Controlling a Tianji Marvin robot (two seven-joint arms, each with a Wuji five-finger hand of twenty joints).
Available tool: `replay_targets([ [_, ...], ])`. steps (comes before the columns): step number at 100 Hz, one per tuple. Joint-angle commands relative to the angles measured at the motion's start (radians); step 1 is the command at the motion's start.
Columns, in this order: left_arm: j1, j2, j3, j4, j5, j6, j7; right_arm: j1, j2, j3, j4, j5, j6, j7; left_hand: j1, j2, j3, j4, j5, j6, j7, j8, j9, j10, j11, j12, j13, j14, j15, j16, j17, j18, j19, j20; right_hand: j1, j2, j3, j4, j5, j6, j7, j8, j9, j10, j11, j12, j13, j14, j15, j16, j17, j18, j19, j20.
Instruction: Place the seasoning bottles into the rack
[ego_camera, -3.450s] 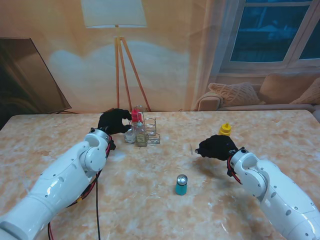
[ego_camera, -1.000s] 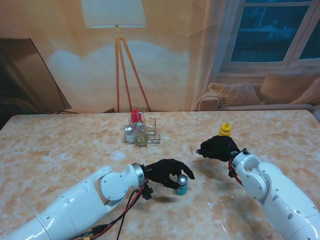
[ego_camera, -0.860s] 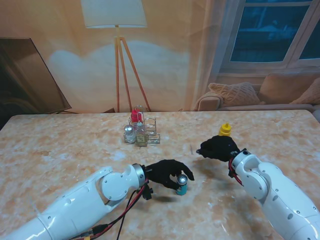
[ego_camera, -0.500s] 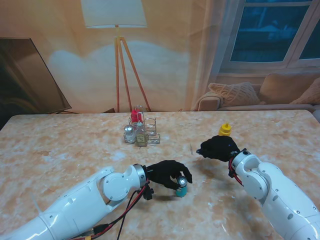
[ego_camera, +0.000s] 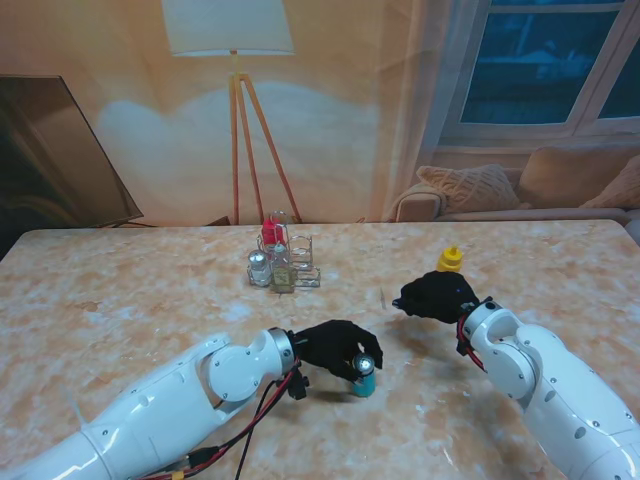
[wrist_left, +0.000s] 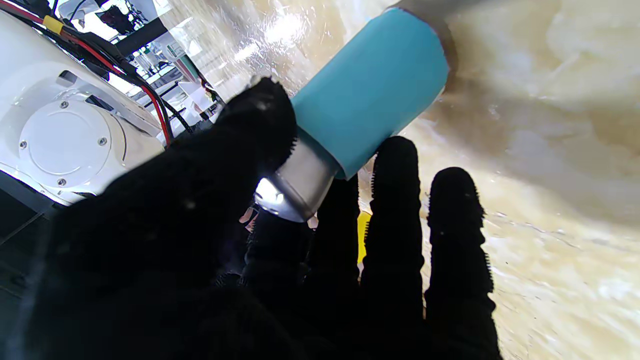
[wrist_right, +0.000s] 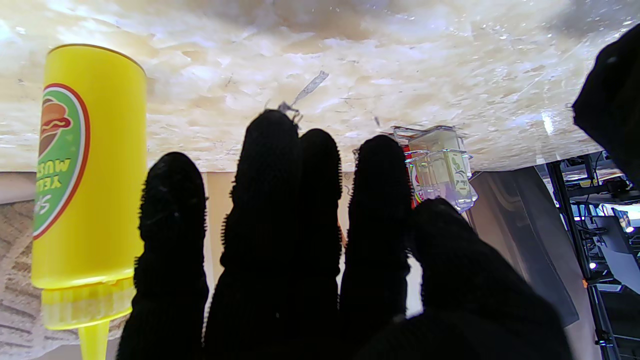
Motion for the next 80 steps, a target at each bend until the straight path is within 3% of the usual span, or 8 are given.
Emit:
replay_targets([
  [1,0.005,-0.004,-0.002,-0.002,-0.001,0.008,-0.013,-0.007,-0.003,-0.003,-0.002,-0.003,0.002,0.013,0.069,0.004,-0.02,-0.004,0.06,-0.063,0.154,-0.016,0.029,-0.024,0.026,0.032,0.046,-0.056,0.034,0.056,0.015,-0.031,0.036,0.035,-0.004,0.003,0.016,-0.03,0.013,-0.017,0.009,-0.004,0.012,-0.001,0.008,0.002,0.018,-0.025,0.006,-0.004,-0.003,0.004,0.002,0.014],
  [8,0.008,-0.005,-0.006,-0.006,-0.003,0.013,-0.012,-0.007,-0.003,-0.002,-0.002,-0.003,0.002,0.012,0.089,0.025,-0.056,0.005,0.065,-0.072,0.194,-0.032,0.058,-0.021,0.005,0.105,0.062,-0.052,0.041,0.081,0.027,-0.028,0.053,0.047,-0.004,0.003,0.016,-0.03,0.013,-0.016,0.008,-0.004,0.013,-0.001,0.008,0.002,0.017,-0.024,0.006,-0.005,-0.003,0.004,0.002,0.014],
  [22,0.014,-0.005,-0.015,-0.014,-0.013,0.025,-0.013,-0.008,-0.003,-0.001,-0.003,-0.005,0.004,0.011,0.104,0.075,-0.105,0.02,0.09,-0.077,0.242,-0.042,0.119,-0.014,-0.038,0.152,0.092,-0.047,0.047,0.081,0.049,-0.021,0.066,0.054,-0.004,0.003,0.016,-0.031,0.013,-0.018,0.009,-0.004,0.012,-0.001,0.008,0.002,0.017,-0.025,0.006,-0.004,-0.003,0.004,0.002,0.014],
  [57,0.009,0.007,-0.036,-0.03,-0.009,0.029,-0.036,-0.009,-0.003,0.002,-0.002,-0.008,0.007,0.007,0.119,0.089,-0.125,0.03,0.107,-0.041,0.244,-0.048,0.188,0.02,-0.064,0.155,0.143,-0.041,0.065,0.064,0.092,-0.002,0.081,0.056,-0.003,0.003,0.016,-0.03,0.013,-0.017,0.009,-0.004,0.012,0.0,0.009,0.002,0.019,-0.024,0.007,-0.004,-0.003,0.005,0.002,0.014],
  [80,-0.013,0.023,-0.067,-0.045,0.052,0.028,-0.047,-0.014,-0.003,0.009,-0.004,-0.013,0.008,0.002,0.124,0.079,-0.114,0.035,0.121,-0.026,0.239,-0.043,0.243,0.039,-0.087,0.157,0.196,-0.041,0.062,0.064,0.145,0.013,0.091,0.051,-0.004,0.002,0.015,-0.03,0.013,-0.018,0.009,-0.004,0.013,-0.001,0.009,0.002,0.018,-0.024,0.006,-0.004,-0.002,0.005,0.003,0.014],
])
